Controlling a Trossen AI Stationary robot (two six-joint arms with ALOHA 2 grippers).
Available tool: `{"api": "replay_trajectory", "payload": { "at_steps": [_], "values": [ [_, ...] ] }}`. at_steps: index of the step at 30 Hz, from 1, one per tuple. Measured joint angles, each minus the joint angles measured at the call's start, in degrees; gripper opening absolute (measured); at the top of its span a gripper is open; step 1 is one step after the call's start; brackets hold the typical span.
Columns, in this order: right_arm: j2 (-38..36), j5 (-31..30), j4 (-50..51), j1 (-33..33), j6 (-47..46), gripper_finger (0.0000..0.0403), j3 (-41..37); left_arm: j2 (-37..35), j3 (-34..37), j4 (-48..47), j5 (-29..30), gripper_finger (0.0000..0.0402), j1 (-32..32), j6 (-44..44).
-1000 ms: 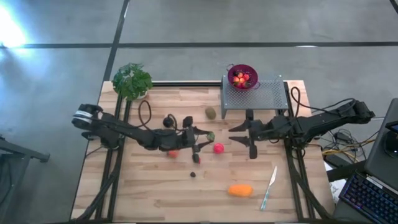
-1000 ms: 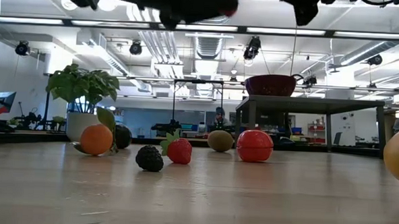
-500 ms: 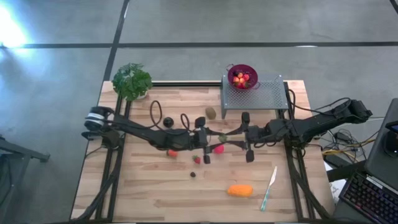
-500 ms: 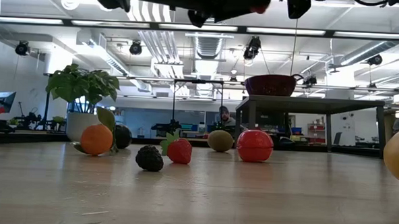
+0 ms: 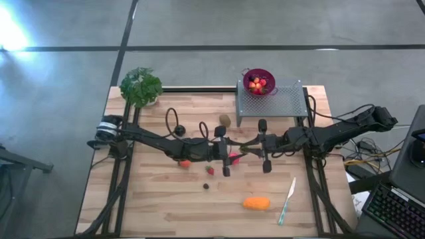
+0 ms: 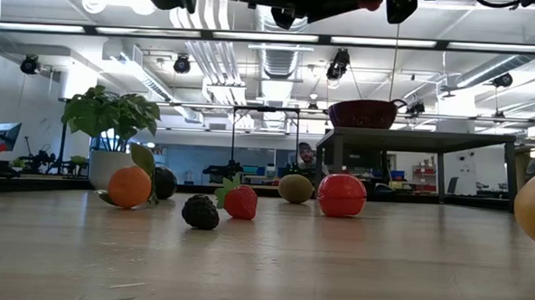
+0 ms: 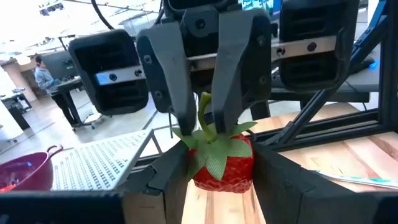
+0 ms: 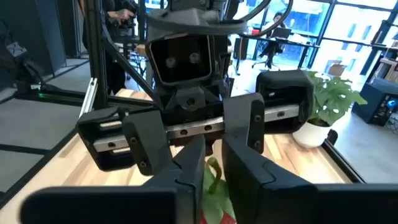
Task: Pick & Place Fruit
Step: Put the strawberry into the violet strainer bowl on the shelf
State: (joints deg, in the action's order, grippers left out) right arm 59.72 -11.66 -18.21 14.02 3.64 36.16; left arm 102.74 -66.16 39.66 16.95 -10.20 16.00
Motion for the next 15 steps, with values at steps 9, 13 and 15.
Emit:
{"api": "replay_trajectory", "payload": {
  "at_steps": [9,13,15],
  "values": [
    [-0.04,-0.04,0.38,0.00,-0.22,0.0010,0.02,-0.28,-0.06,-0.75,0.00,0.0162,0.00,0.18],
    [-0.04,-0.04,0.41,0.00,-0.46,0.0009,0.02,-0.33,-0.06,-0.93,-0.02,0.0163,0.00,-0.54],
    [-0.04,-0.04,0.42,0.00,-0.48,0.0009,0.02,-0.33,-0.06,-0.92,-0.02,0.0164,0.00,-1.85]
  ]
}}
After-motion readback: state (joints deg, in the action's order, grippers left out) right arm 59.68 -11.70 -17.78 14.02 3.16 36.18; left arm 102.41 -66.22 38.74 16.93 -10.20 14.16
